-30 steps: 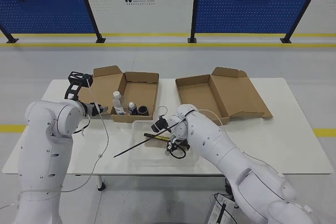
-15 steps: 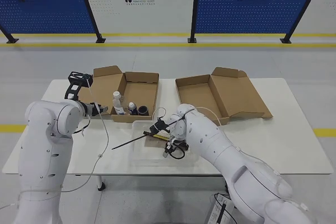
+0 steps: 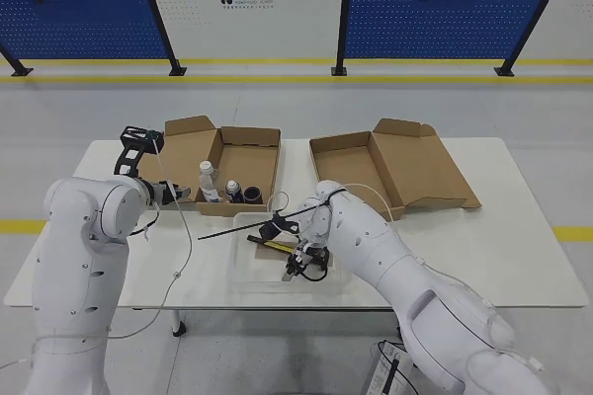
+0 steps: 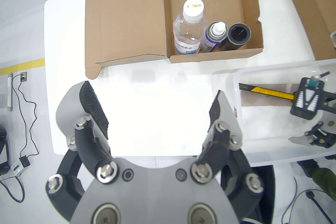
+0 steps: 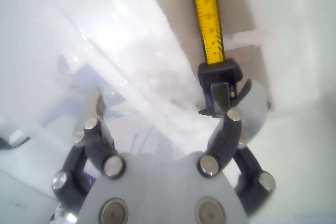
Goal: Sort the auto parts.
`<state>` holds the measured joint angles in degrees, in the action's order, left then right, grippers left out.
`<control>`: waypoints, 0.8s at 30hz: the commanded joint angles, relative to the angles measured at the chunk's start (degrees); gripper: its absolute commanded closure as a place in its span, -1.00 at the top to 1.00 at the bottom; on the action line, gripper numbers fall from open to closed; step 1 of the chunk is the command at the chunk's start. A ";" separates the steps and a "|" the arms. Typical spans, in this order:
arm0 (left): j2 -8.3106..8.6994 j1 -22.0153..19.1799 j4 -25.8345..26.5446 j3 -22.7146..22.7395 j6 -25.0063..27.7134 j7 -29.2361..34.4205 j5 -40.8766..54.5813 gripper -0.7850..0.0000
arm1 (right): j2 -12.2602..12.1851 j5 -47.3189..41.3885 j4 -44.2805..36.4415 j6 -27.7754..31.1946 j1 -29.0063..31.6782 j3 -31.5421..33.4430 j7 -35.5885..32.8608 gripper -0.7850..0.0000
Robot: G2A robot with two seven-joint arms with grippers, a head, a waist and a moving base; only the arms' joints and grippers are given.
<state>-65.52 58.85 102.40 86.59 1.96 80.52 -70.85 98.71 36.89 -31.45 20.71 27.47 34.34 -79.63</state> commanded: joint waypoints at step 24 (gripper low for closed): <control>0.00 0.00 0.00 0.00 0.00 0.00 0.00 1.00 | 1.45 9.51 -0.44 -2.03 -1.27 -5.17 1.22 1.00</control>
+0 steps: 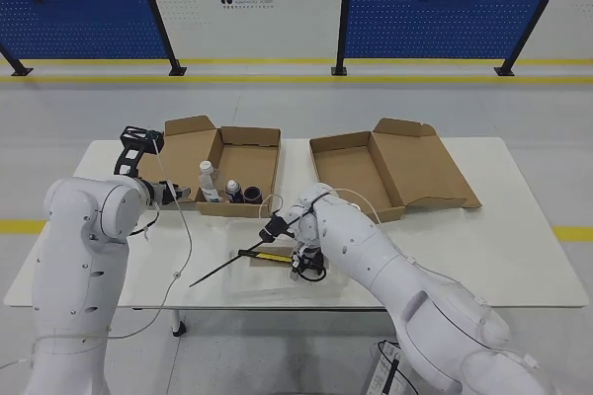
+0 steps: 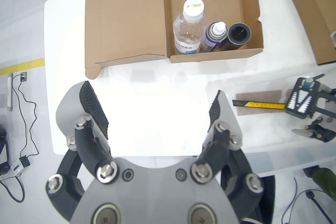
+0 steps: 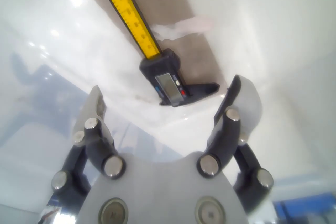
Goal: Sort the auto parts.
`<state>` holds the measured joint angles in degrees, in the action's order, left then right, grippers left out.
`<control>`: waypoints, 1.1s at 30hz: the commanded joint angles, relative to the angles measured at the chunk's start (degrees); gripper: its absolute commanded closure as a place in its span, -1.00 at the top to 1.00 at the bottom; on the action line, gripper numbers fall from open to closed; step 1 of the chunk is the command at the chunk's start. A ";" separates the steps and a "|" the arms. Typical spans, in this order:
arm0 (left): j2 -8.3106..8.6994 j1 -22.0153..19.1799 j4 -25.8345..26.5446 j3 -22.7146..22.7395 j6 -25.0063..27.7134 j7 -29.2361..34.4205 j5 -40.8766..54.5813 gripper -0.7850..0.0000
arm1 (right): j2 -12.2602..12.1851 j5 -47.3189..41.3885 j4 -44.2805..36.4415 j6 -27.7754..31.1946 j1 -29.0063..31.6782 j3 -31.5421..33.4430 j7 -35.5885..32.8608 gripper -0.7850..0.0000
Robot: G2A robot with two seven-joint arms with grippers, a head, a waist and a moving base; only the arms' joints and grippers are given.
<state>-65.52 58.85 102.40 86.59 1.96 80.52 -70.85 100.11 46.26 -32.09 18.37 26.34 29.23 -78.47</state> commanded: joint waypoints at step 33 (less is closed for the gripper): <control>0.00 0.00 0.00 0.00 0.00 0.00 0.00 1.00 | 1.58 6.92 0.80 -0.78 1.60 -2.17 7.59 -0.11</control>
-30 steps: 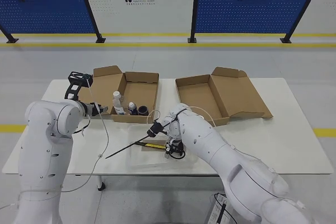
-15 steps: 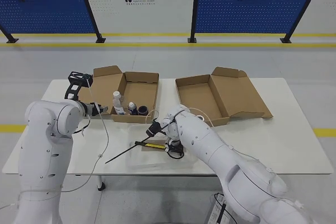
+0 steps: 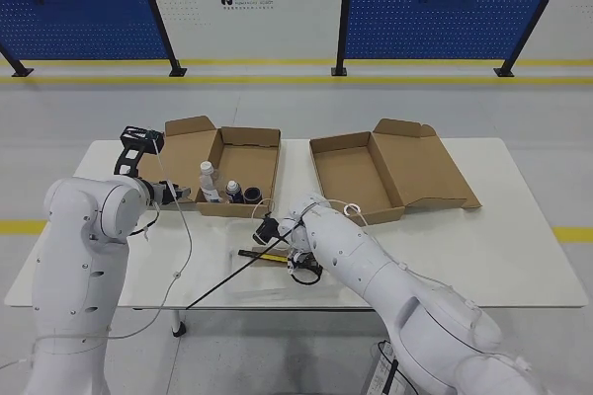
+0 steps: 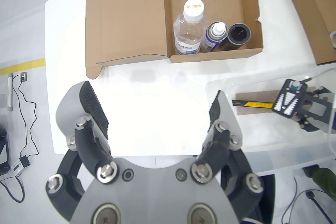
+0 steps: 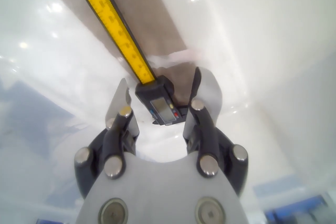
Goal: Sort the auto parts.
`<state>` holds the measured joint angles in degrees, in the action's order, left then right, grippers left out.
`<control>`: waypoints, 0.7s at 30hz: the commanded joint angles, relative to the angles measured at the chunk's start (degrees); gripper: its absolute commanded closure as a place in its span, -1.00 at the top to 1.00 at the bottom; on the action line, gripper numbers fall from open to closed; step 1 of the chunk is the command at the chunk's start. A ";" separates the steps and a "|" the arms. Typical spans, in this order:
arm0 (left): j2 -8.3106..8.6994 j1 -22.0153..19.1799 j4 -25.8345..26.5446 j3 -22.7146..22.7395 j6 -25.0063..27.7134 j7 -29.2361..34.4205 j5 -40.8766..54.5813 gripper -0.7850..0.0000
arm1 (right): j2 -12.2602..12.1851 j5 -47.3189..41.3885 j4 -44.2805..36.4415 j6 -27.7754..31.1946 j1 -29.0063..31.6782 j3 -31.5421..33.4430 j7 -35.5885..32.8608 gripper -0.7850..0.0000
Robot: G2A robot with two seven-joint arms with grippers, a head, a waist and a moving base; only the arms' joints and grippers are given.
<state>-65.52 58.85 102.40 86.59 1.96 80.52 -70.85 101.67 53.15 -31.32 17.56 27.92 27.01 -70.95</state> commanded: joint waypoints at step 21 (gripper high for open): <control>0.00 0.00 0.00 0.00 0.00 0.00 0.00 1.00 | 0.00 -0.73 0.03 0.70 -0.26 2.04 0.28 -0.58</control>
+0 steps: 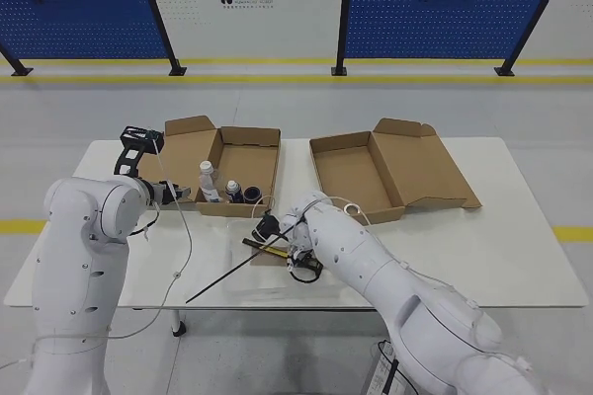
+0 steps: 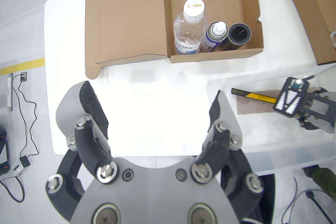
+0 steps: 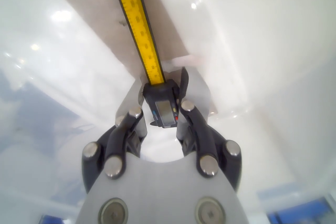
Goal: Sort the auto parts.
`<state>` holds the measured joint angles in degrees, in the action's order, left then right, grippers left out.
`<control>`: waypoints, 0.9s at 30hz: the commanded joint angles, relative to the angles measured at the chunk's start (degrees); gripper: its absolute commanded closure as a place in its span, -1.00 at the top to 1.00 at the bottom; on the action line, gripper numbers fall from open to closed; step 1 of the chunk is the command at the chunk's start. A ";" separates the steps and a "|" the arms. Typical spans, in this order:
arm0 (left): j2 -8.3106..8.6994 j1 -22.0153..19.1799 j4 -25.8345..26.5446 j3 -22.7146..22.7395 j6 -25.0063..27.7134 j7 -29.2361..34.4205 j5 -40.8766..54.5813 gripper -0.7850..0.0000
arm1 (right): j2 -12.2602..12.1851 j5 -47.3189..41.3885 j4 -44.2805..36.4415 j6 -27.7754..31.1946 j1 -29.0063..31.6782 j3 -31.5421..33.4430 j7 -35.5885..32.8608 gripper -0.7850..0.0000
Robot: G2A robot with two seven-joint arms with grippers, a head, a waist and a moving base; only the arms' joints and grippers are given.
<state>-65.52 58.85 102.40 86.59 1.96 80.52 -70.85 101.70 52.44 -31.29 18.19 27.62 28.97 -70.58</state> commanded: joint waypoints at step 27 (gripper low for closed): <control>0.00 0.00 0.00 0.00 0.00 0.00 0.00 1.00 | -0.67 1.40 -0.18 -0.42 0.77 1.62 -1.25 -0.25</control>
<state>-65.52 58.85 102.40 86.59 1.96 80.52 -70.85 101.08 53.81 -31.37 17.85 28.36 30.49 -71.79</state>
